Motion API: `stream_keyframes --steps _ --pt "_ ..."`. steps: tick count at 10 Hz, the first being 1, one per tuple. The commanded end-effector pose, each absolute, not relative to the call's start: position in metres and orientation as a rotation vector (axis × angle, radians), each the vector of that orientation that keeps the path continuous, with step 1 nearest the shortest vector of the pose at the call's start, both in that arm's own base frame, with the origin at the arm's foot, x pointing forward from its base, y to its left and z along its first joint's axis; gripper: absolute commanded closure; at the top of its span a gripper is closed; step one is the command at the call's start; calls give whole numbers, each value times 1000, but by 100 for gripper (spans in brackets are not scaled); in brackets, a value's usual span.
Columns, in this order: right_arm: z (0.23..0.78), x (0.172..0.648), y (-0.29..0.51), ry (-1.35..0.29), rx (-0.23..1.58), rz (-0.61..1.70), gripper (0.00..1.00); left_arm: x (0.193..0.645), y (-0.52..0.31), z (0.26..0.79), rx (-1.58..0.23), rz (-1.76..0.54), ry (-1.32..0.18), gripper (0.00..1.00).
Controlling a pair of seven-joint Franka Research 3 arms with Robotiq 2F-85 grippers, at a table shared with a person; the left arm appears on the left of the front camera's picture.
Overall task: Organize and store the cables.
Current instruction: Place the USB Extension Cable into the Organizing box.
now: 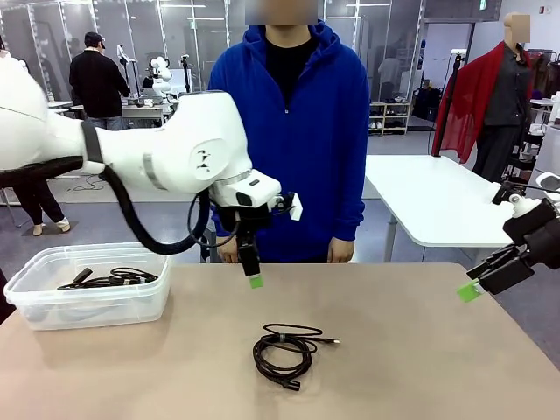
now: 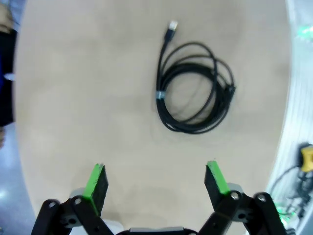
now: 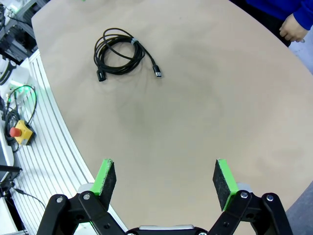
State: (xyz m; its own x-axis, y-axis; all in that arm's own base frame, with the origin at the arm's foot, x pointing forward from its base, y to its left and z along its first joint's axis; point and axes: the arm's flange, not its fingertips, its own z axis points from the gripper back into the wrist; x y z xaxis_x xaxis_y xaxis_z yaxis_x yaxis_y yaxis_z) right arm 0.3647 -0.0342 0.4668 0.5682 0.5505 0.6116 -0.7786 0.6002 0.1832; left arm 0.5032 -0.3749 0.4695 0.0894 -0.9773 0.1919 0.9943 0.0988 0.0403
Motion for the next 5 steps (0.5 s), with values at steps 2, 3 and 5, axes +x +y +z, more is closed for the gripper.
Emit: stream_keyframes --steps 2,3,5 --pt "468 364 -34 -536 467 816 0 523 -412 468 -68 -1497 -134 0" --pt "468 364 -34 -536 467 816 0 521 -417 462 -61 -1508 -122 0" --pt "468 364 -34 -536 467 816 0 514 -421 448 -66 -1503 -113 0"
